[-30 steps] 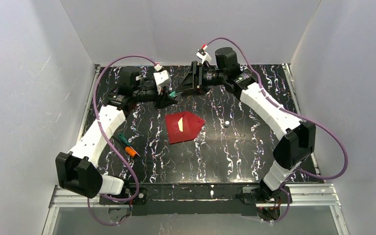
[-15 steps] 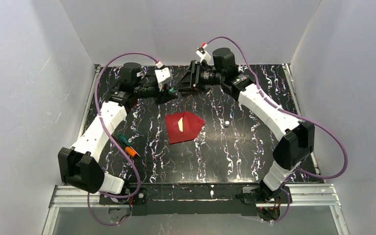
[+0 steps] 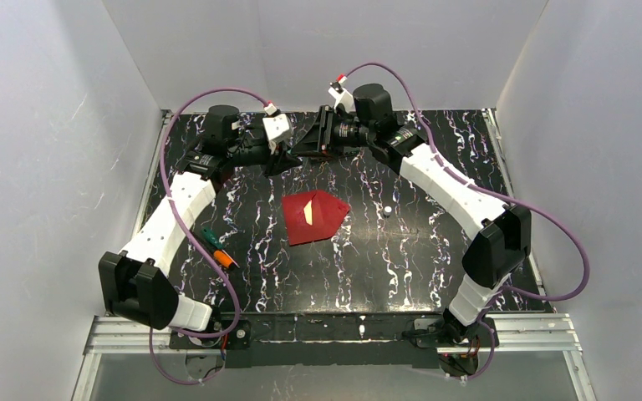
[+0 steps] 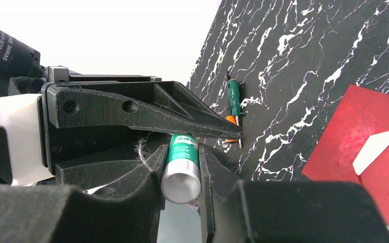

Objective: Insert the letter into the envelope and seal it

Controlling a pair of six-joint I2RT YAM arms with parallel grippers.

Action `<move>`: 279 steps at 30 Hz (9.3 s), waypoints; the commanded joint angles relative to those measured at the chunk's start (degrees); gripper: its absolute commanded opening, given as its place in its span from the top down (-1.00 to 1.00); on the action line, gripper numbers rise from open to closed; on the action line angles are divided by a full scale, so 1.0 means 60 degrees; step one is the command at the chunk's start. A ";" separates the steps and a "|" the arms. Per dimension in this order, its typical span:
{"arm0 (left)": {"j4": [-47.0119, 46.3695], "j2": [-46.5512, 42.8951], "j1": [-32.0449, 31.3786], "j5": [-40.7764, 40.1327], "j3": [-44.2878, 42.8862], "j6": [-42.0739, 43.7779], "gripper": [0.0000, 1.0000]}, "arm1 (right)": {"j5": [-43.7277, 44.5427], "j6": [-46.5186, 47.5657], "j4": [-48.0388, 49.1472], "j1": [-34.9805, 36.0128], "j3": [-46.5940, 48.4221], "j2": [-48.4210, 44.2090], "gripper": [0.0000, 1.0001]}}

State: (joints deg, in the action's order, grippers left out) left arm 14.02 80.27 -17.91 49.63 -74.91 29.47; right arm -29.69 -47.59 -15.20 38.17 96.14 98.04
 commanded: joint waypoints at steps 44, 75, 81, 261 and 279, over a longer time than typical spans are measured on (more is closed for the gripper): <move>-0.1086 -0.0735 -0.0050 -0.2560 0.0341 -0.1791 -0.78 | 0.0818 0.1947 -0.1320 0.0090 0.0412 -0.0575 0.97; 0.1084 0.2965 0.0409 -0.3834 0.1523 -1.1505 0.85 | 0.8436 0.2040 -0.2103 0.3371 -0.1803 0.1083 0.97; 0.0581 0.4405 0.0875 -0.3084 0.0658 -1.1634 0.96 | 0.8486 0.1760 -0.1703 0.3423 -0.1655 0.1721 0.97; -0.0017 0.5241 0.0913 -0.3337 0.0242 -1.2599 0.80 | 0.4902 0.1908 -0.1086 0.1131 -0.1678 0.0525 0.97; 0.1565 0.1389 0.0905 -0.4225 0.1991 -1.1259 -0.35 | 0.0979 -0.0496 -0.0452 -0.1332 -0.7011 -0.3368 0.97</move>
State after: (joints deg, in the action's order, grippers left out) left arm 17.74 92.97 -12.80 27.18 -67.00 -41.78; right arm -21.12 -45.23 -22.90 33.63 60.01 82.89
